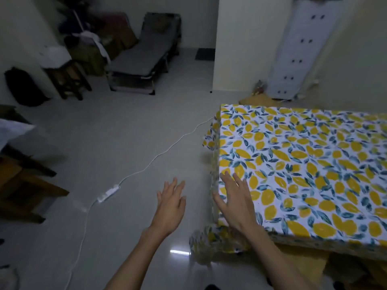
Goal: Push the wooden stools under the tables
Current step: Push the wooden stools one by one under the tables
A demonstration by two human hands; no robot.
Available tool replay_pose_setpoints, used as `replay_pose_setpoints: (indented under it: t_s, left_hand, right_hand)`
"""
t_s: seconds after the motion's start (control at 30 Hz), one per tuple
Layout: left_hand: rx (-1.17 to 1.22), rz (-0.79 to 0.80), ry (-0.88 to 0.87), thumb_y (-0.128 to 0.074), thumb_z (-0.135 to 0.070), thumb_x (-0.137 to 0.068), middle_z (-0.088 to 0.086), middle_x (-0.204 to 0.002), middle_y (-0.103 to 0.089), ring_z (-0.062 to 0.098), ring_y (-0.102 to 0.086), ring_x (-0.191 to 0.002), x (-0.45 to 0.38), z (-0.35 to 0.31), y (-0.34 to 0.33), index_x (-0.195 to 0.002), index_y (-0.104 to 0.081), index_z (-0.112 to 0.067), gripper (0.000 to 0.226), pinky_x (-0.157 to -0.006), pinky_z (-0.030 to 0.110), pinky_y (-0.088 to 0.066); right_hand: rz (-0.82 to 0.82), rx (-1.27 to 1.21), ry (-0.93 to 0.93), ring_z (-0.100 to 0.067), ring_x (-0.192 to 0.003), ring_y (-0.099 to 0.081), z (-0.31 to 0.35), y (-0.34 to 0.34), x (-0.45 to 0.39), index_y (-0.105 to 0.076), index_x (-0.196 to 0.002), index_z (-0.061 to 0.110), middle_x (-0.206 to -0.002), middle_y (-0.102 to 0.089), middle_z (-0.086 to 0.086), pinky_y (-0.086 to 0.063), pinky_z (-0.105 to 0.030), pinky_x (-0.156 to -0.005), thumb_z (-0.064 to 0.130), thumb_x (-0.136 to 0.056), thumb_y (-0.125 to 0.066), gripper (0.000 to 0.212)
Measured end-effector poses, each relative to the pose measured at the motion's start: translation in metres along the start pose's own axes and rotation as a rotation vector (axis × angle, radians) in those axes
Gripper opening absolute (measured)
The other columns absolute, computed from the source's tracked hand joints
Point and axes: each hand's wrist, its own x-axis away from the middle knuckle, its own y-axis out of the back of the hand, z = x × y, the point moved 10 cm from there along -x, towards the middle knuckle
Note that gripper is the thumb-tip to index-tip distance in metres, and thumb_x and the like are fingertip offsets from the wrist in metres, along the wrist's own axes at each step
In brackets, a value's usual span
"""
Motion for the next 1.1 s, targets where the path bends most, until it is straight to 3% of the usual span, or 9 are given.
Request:
replay_pose_setpoints:
  t_s: [0.23,0.43,0.67,0.83,0.9,1.1]
  left_hand:
    - [0.105,-0.049,-0.183,-0.036,-0.020,-0.101,-0.002,-0.158,-0.021,0.017,-0.005,-0.148,-0.139,-0.011,0.077,-0.142,-0.037,-0.026,0.042,-0.117,0.037,0.006]
    - [0.116,-0.009,-0.152,-0.038,-0.022,-0.100,-0.001,-0.158,-0.020,0.020,-0.005,-0.148,-0.268,0.004,0.131,-0.143,-0.035,-0.024,0.043,-0.117,0.038,0.004]
    - [0.118,0.033,-0.175,-0.038,-0.022,-0.100,0.000,-0.158,-0.020,0.021,-0.005,-0.148,-0.419,0.014,0.176,-0.144,-0.034,-0.023,0.044,-0.119,0.041,0.002]
    - [0.076,0.065,-0.241,-0.038,-0.024,-0.100,0.002,-0.157,-0.025,0.025,-0.010,-0.147,-0.551,0.009,0.183,-0.143,-0.037,-0.024,0.043,-0.120,0.042,-0.002]
    - [0.074,0.099,-0.301,-0.038,-0.024,-0.100,0.003,-0.156,-0.027,0.025,-0.012,-0.147,-0.602,-0.003,0.188,-0.143,-0.037,-0.023,0.043,-0.120,0.043,-0.006]
    - [0.207,0.106,-0.392,-0.045,-0.016,-0.097,0.003,-0.141,-0.048,0.020,-0.040,-0.133,-0.732,-0.046,0.213,-0.135,-0.047,-0.014,0.038,-0.107,0.019,-0.023]
  right_hand:
    - [-0.075,0.009,-0.052,-0.018,-0.148,-0.013,0.034,0.002,-0.136,-0.031,-0.149,0.023,-0.158,-0.028,0.002,-0.005,-0.037,-0.122,0.068,-0.085,-0.019,0.079]
    - [-0.069,-0.010,-0.107,-0.021,-0.147,-0.017,0.050,-0.003,-0.277,-0.033,-0.148,0.018,-0.157,-0.030,-0.003,-0.014,-0.042,-0.120,0.056,-0.092,-0.036,0.068]
    - [-0.100,0.071,-0.094,-0.023,-0.146,-0.021,0.064,-0.010,-0.430,-0.037,-0.146,0.020,-0.156,-0.032,-0.004,-0.012,-0.041,-0.121,0.065,-0.085,-0.022,0.078]
    - [-0.170,0.074,-0.184,-0.025,-0.146,-0.021,0.049,-0.012,-0.535,-0.038,-0.146,0.018,-0.157,-0.031,-0.006,-0.012,-0.042,-0.120,0.050,-0.095,-0.045,0.060]
    - [-0.213,0.080,-0.242,-0.026,-0.145,-0.022,0.041,-0.003,-0.574,-0.040,-0.145,0.017,-0.156,-0.031,-0.007,-0.013,-0.042,-0.120,0.049,-0.095,-0.045,0.059]
    - [-0.323,0.073,-0.396,-0.026,-0.144,-0.025,0.012,0.022,-0.668,-0.043,-0.141,0.018,-0.155,-0.033,-0.007,-0.021,-0.044,-0.117,0.046,-0.095,-0.050,0.055]
